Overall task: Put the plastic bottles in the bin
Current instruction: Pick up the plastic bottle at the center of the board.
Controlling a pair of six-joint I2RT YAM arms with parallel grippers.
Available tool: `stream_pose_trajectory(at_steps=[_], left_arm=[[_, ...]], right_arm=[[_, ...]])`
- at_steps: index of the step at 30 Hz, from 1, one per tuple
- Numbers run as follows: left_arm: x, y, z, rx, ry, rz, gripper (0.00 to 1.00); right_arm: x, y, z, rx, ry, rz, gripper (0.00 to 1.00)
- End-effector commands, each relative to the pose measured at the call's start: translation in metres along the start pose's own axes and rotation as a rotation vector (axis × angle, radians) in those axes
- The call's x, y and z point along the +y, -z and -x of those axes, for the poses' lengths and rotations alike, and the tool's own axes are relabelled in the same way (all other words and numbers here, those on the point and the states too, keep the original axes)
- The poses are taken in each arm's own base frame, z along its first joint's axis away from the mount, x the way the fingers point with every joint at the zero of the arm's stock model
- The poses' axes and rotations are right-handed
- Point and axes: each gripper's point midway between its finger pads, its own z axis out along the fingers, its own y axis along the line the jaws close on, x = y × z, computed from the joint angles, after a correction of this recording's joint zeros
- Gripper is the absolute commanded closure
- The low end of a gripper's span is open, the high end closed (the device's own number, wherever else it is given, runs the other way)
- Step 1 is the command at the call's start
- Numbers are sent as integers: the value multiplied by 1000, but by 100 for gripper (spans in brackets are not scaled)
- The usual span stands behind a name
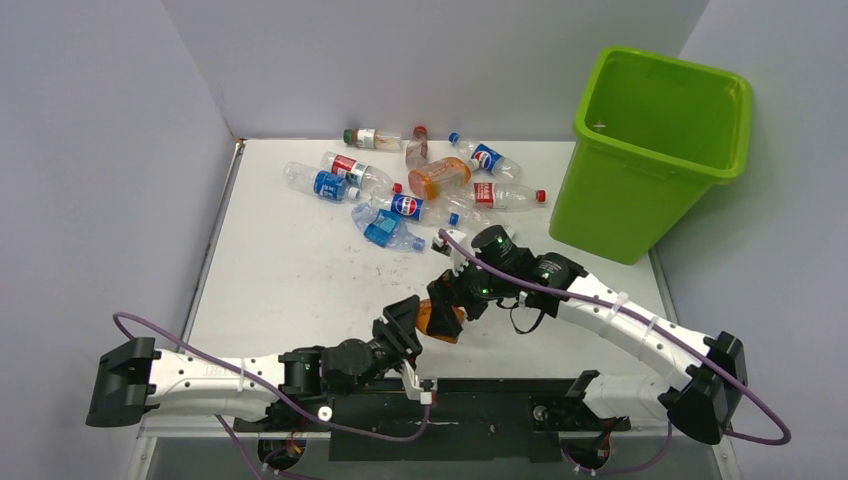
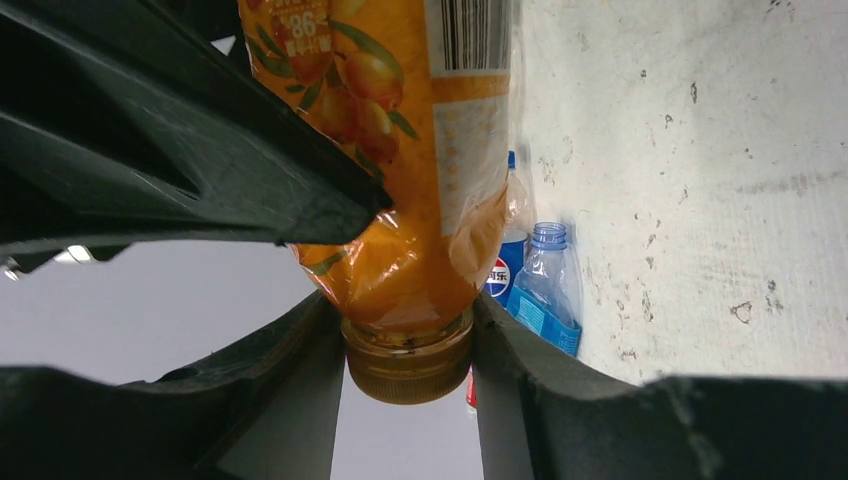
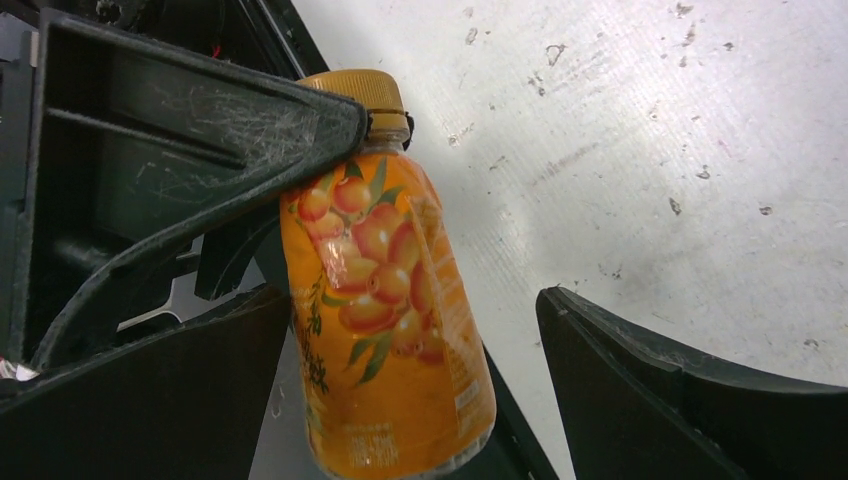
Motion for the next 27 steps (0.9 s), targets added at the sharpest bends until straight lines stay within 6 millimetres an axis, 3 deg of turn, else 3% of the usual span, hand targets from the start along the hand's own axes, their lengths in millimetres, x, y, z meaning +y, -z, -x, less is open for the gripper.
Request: stream_pose_trajectory(at_steps=[1,5,7,9,14,15,18,19,20,24,27], left_arm=[[29,3,8,-20,38,85,100],[31,3,7,-19,40,92,100],[32,3,8,-20,41,94,100],[31,3,8,-19,39,92,100],[35,3,7,-4,57,118,100],[37,3,6,-2,70,128,93],[49,5,6,-7,162,186,52],[55,6,5,-6,210,217,11],[62,8,1,1,261,250,2],[99,20,-24,49,545,430,4],[122,26,-33,13,832,499,4]], right_arm=[[4,-11,11,-9,29,39,3],[7,-22,4,15,13,74,6],[6,-26,1,23,8,75,13],[4,-28,2,16,3,69,27],[-2,-27,10,-38,-4,27,74],[-2,-25,13,-53,-4,19,80],[-8,-11,31,-133,2,-53,88],[-11,-4,40,-171,3,-93,90],[-15,6,52,-222,4,-134,91],[-26,66,108,-557,0,-302,95],[-15,105,138,-823,-18,-279,95]])
